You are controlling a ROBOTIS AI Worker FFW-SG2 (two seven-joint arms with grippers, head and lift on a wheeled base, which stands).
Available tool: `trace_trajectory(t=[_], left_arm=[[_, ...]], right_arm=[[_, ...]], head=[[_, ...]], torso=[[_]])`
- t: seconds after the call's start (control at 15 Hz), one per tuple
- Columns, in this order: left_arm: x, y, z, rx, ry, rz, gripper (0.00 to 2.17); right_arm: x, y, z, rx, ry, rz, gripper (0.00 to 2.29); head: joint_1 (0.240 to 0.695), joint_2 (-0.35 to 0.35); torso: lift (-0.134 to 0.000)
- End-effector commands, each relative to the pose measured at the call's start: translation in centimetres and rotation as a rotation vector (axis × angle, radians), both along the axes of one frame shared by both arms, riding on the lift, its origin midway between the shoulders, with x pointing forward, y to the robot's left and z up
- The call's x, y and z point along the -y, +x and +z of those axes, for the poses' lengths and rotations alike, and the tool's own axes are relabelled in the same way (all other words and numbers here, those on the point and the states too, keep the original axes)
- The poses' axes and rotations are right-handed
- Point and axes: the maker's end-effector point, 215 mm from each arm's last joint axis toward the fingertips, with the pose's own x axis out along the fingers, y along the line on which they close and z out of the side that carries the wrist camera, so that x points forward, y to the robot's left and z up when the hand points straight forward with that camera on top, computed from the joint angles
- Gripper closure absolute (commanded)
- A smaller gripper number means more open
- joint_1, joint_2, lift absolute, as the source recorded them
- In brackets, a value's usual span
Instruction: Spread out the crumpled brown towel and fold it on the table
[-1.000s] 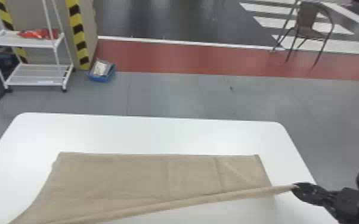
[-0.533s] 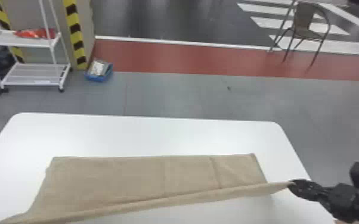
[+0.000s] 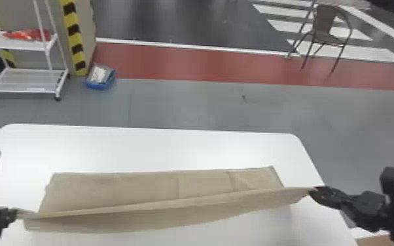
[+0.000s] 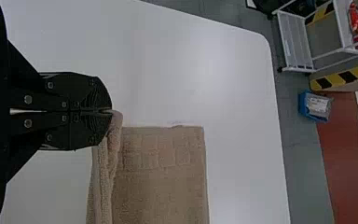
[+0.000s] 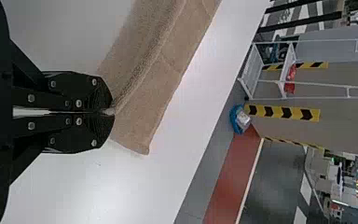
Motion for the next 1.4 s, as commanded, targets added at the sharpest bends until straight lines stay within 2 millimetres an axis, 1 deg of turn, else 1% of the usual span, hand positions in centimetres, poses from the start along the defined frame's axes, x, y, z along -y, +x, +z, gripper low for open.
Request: trace_trajectory(t=[0.0, 0.13, 0.2, 0.33, 0.53, 0.67, 0.8, 0.93, 1.0, 1.13, 1.27, 1.33], left_arm=[[1.0, 1.9, -0.1, -0.006, -0.001, -0.017, 1.70], [1.6, 2.9, -0.7, -0.024, 0.013, -0.035, 1.70], [1.9, 2.9, -1.1, -0.035, 0.020, -0.041, 1.70], [2.4, 3.6, -1.3, -0.043, 0.024, -0.050, 1.70], [2.1, 4.6, -1.7, -0.058, 0.031, -0.044, 1.70], [1.9, 5.3, -1.4, -0.056, 0.035, -0.039, 1.70], [2.4, 5.7, -1.3, -0.056, 0.037, -0.048, 1.70], [2.1, 6.6, -1.6, -0.071, 0.058, -0.045, 1.70], [2.3, 6.9, -1.7, -0.075, 0.058, -0.048, 1.70], [2.9, 8.7, -1.7, -0.044, 0.070, -0.069, 1.70], [3.6, 9.8, -1.7, -0.027, 0.066, -0.081, 1.70], [4.0, 10.8, -1.5, -0.013, 0.070, -0.094, 1.70]], right_arm=[[0.5, 1.6, 0.6, 0.005, 0.005, -0.021, 1.11], [1.0, 3.3, 0.2, -0.005, 0.013, -0.045, 1.10], [1.0, 3.8, 0.0, -0.012, 0.013, -0.050, 1.10], [0.3, 4.6, -1.1, -0.035, 0.010, -0.047, 1.10], [0.1, 6.1, -2.7, -0.054, 0.005, -0.064, 1.10], [0.4, 6.8, -2.8, -0.050, 0.012, -0.079, 1.10], [0.9, 7.1, -2.4, -0.039, 0.025, -0.103, 1.10], [1.7, 7.6, -2.2, -0.026, 0.031, -0.137, 1.10], [1.8, 7.7, -2.3, -0.026, 0.038, -0.147, 1.10], [1.9, 7.7, -2.8, -0.032, 0.045, -0.164, 1.10], [2.0, 7.9, -3.0, -0.028, 0.048, -0.180, 1.10], [2.3, 7.8, -3.5, -0.037, 0.051, -0.204, 1.10]], head=[[0.695, -0.220], [0.695, -0.229], [0.695, -0.232], [0.695, -0.238], [0.695, -0.235], [0.695, -0.226], [0.695, -0.220], [0.695, -0.225], [0.695, -0.227], [0.695, -0.230], [0.695, -0.234], [0.695, -0.237]], torso=[[0.000], [0.000], [0.000], [0.000], [0.000], [0.000], [0.000], [0.000], [0.000], [0.000], [0.000], [0.000]])
